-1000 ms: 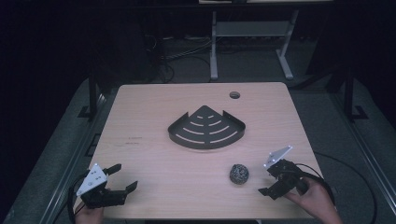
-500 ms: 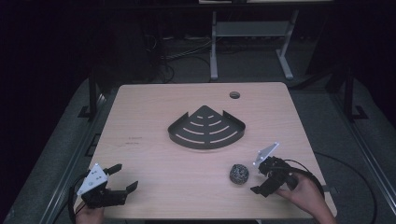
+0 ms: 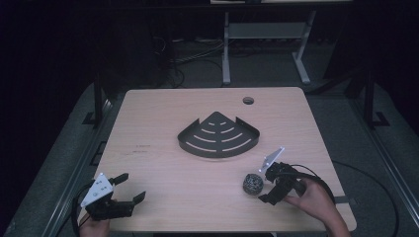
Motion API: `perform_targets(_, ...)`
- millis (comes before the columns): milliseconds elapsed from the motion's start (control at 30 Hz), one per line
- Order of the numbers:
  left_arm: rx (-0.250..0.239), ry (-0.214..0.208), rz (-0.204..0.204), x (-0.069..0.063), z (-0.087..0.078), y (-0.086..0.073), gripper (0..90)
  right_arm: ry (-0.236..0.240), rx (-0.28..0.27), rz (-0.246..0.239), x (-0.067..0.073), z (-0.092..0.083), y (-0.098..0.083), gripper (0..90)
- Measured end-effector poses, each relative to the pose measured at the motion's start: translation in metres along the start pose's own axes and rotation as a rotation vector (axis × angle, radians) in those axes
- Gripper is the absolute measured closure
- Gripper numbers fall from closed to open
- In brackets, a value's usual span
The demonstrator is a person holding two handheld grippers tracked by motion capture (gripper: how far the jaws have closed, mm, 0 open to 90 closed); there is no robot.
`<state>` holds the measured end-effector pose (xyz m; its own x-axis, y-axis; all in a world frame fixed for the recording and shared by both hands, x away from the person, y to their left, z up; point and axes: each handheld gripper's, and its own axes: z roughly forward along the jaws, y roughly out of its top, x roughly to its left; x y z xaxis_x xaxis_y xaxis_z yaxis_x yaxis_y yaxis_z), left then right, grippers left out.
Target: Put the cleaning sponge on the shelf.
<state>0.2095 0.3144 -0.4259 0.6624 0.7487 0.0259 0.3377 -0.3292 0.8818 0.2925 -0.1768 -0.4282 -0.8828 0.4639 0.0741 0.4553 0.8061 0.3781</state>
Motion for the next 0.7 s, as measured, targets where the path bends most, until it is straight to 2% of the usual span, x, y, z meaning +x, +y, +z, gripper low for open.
perform_targets(100,-0.004,-0.003,-0.001,-0.001,0.001,0.001,13.3,-0.003,0.012,0.002,-0.001,0.003,0.005,14.7)
perform_targets(233,-0.004,-0.002,-0.005,-0.001,0.000,0.001,13.3,0.010,0.023,-0.018,0.000,0.007,0.011,14.7)
perform_targets(700,-0.007,-0.001,-0.001,0.000,0.000,0.001,13.3,0.021,0.033,-0.025,-0.004,0.017,0.027,14.7)
